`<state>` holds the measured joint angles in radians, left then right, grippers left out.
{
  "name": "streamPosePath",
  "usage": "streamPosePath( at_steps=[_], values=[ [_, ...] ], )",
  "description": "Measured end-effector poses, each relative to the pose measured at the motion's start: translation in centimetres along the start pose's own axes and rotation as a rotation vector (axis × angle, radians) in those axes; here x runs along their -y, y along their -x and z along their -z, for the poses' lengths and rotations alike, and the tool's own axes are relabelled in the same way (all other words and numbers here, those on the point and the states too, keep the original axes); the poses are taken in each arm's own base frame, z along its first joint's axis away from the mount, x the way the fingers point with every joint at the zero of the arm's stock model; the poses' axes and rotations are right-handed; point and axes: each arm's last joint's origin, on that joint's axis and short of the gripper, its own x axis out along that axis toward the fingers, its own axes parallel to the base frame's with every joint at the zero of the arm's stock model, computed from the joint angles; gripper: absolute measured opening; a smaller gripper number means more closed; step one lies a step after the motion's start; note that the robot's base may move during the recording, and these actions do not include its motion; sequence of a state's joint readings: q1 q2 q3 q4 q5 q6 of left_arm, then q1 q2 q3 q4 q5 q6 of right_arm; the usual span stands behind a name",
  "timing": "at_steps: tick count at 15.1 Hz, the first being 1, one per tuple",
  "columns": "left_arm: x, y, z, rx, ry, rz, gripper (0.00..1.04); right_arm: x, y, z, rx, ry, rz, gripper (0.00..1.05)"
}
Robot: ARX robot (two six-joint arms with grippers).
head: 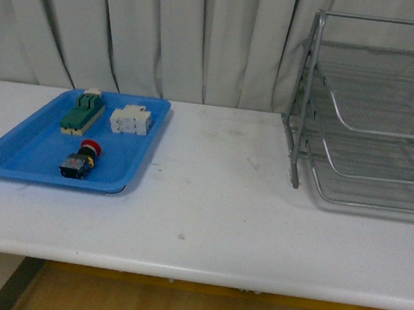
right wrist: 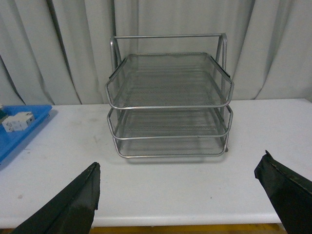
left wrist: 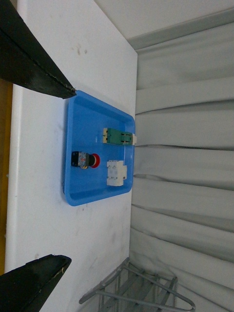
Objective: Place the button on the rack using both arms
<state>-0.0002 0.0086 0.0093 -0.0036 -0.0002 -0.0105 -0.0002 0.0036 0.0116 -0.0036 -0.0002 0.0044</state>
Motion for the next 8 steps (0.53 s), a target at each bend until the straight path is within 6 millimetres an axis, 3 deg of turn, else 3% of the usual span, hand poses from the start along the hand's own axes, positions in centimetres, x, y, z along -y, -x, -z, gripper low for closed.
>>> streamPosePath(
  at_steps=[2, 4, 6, 7, 8],
  values=[
    [0.0, 0.0, 0.0, 0.000, 0.000, 0.000, 0.98, 0.0, -0.1, -0.1, 0.009, -0.015, -0.018, 0.98],
    [0.0, 0.0, 0.0, 0.000, 0.000, 0.000, 0.98, 1.3, -2.0, -2.6, 0.083, -0.158, -0.113, 0.98],
    [0.0, 0.0, 0.0, 0.000, 0.000, 0.000, 0.98, 4.6, -6.4, -7.0, 0.210, -0.238, -0.069, 0.98],
    [0.0, 0.0, 0.0, 0.000, 0.000, 0.000, 0.98, 7.3, -9.4, -9.0, 0.284, -0.286, -0.020, 0.98],
    [0.0, 0.0, 0.0, 0.000, 0.000, 0.000, 0.98, 10.5, -12.8, -9.5, 0.320, -0.396, 0.001, 0.98]
  ],
)
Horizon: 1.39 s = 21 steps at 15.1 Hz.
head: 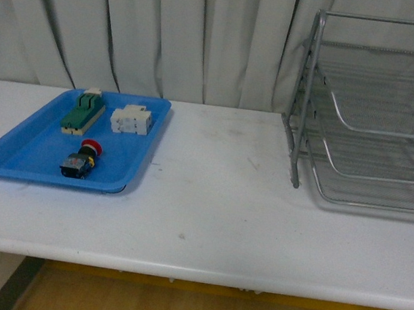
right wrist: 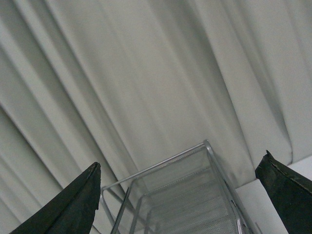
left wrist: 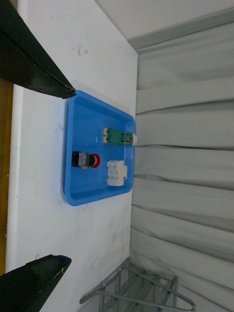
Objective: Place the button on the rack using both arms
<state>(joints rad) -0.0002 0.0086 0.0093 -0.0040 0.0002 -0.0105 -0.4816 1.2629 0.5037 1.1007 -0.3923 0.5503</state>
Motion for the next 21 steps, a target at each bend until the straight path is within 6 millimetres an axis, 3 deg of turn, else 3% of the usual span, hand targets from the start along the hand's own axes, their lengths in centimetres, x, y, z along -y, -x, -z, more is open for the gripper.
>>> streamPosePath(
  at_steps=[2, 4, 6, 10, 15, 21],
  values=[
    [0.0, 0.0, 0.0, 0.000, 0.000, 0.000, 0.98, 5.2, -3.9, 2.9, 0.002, -0.284, 0.060, 0.98],
    [0.0, 0.0, 0.0, 0.000, 0.000, 0.000, 0.98, 8.1, -4.6, 8.8, -0.137, -0.665, 0.158, 0.98],
    [0.0, 0.0, 0.0, 0.000, 0.000, 0.000, 0.98, 7.5, -3.7, 14.4, -0.284, -0.973, 0.254, 0.98],
    [0.0, 0.0, 0.0, 0.000, 0.000, 0.000, 0.98, 5.4, -3.1, 20.1, -0.455, -1.189, 0.330, 0.98],
    [0.0, 0.0, 0.0, 0.000, 0.000, 0.000, 0.98, 4.3, -4.2, 23.4, -0.531, -1.163, 0.311, 0.98],
    [0.0, 0.0, 0.0, 0.000, 0.000, 0.000, 0.98, 4.5, -6.4, 23.9, -0.508, -1.120, 0.255, 0.98]
  ],
)
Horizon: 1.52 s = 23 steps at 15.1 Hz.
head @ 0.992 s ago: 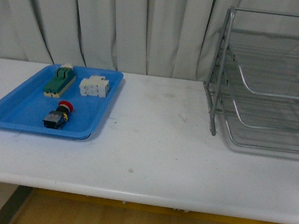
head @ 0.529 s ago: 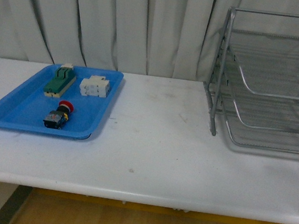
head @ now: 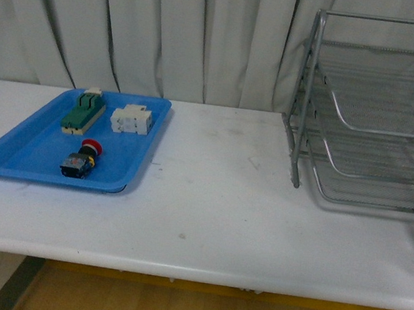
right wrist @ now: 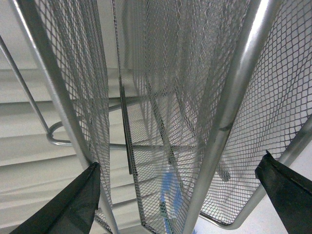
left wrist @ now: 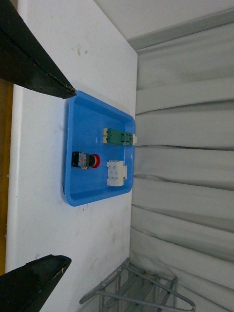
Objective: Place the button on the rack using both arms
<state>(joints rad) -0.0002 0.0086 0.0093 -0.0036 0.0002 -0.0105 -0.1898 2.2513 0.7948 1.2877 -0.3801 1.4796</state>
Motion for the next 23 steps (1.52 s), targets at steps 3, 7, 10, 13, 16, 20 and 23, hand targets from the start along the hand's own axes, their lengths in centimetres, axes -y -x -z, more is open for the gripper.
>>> streamPosePath(
  at_steps=[3, 7, 10, 13, 16, 20, 23],
  values=[
    [0.0, 0.0, 0.0, 0.000, 0.000, 0.000, 0.98, 0.8, -0.7, -0.2, -0.001, 0.005, 0.009, 0.98],
    [0.0, 0.0, 0.0, 0.000, 0.000, 0.000, 0.98, 1.4, -1.2, -0.4, 0.001, 0.005, 0.019, 0.95],
    [0.0, 0.0, 0.0, 0.000, 0.000, 0.000, 0.98, 1.2, -2.3, -0.6, 0.008, 0.023, -0.008, 0.69],
    [0.0, 0.0, 0.0, 0.000, 0.000, 0.000, 0.98, 0.8, -3.0, -0.8, 0.013, 0.047, -0.030, 0.34],
    [0.0, 0.0, 0.0, 0.000, 0.000, 0.000, 0.98, 1.2, -3.1, -0.9, 0.013, 0.032, -0.021, 0.01],
    [0.0, 0.0, 0.0, 0.000, 0.000, 0.000, 0.98, 1.7, -2.3, -0.9, 0.017, 0.011, -0.002, 0.02],
    [0.0, 0.0, 0.0, 0.000, 0.000, 0.000, 0.98, 2.2, -0.2, -0.8, 0.011, -0.004, 0.034, 0.02]
  ],
)
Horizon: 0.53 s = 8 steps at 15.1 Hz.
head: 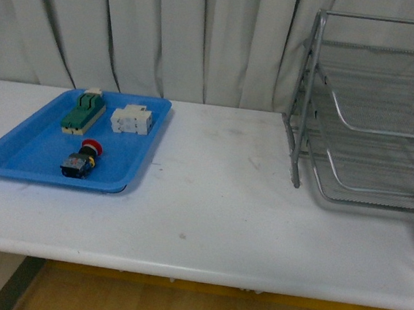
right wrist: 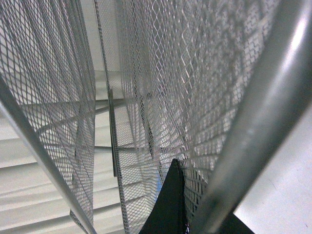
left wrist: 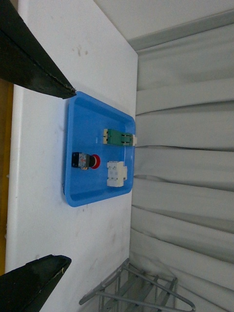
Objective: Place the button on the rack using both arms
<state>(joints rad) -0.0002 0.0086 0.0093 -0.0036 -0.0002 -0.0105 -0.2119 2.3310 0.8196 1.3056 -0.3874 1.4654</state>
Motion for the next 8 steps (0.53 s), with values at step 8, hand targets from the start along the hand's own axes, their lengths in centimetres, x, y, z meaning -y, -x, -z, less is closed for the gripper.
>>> streamPosePath(
  at_steps=[8],
  values=[
    [0.0, 0.0, 0.0, 0.000, 0.000, 0.000, 0.98, 1.3, 6.6, 1.1, 0.001, -0.043, 0.117, 0.02]
  ],
)
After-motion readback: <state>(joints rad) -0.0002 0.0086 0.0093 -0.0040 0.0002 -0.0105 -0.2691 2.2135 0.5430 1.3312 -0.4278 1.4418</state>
